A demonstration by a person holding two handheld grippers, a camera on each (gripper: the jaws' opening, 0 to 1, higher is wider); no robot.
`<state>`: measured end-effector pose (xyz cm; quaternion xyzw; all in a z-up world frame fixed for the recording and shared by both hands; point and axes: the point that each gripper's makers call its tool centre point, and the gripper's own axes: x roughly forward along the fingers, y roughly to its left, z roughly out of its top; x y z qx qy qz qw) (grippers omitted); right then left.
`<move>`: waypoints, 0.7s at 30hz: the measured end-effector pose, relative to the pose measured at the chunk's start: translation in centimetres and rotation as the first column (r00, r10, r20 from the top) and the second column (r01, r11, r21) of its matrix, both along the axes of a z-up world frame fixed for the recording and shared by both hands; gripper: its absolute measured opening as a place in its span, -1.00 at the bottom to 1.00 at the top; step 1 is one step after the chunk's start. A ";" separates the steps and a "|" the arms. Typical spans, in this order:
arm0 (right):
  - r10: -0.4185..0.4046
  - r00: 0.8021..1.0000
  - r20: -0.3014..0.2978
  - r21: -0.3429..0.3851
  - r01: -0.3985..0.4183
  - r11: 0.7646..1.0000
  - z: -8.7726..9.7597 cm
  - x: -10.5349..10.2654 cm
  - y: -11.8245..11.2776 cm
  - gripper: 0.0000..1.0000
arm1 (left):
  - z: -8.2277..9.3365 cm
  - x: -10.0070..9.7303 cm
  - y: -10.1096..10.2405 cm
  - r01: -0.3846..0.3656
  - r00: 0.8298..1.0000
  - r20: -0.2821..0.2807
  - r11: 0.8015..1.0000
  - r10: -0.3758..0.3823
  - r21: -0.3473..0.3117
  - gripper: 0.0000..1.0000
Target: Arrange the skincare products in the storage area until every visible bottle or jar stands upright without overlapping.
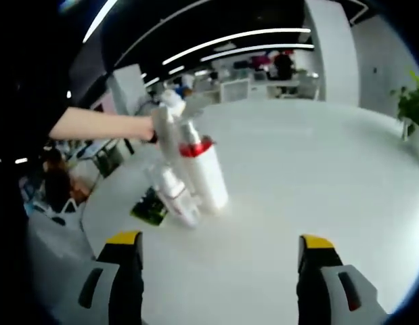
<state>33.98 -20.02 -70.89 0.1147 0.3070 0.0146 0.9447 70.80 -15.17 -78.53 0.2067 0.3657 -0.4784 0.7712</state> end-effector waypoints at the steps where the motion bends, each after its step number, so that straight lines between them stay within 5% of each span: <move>1: -0.003 1.000 -0.002 0.004 0.003 1.000 -0.1 0.0 0.0 0.94 | -0.1 0.0 -0.1 0.000 1.000 0.000 1.000 0.000 0.002 0.08; 5: -0.005 1.000 -0.010 0.011 0.005 1.000 -0.4 -0.2 0.1 0.93 | -0.2 0.4 -0.5 0.002 0.998 0.062 1.000 -0.003 0.009 0.11; 10: -0.007 1.000 -0.015 0.014 0.007 1.000 -0.5 -0.2 0.0 0.92 | -0.1 0.7 -0.3 -0.007 0.997 0.070 1.000 0.008 -0.006 -0.20; 21: -0.008 1.000 -0.020 0.019 0.009 1.000 -0.6 -0.2 0.1 0.91 | -0.2 0.6 -0.9 0.025 0.996 0.085 1.000 -0.025 0.004 -0.28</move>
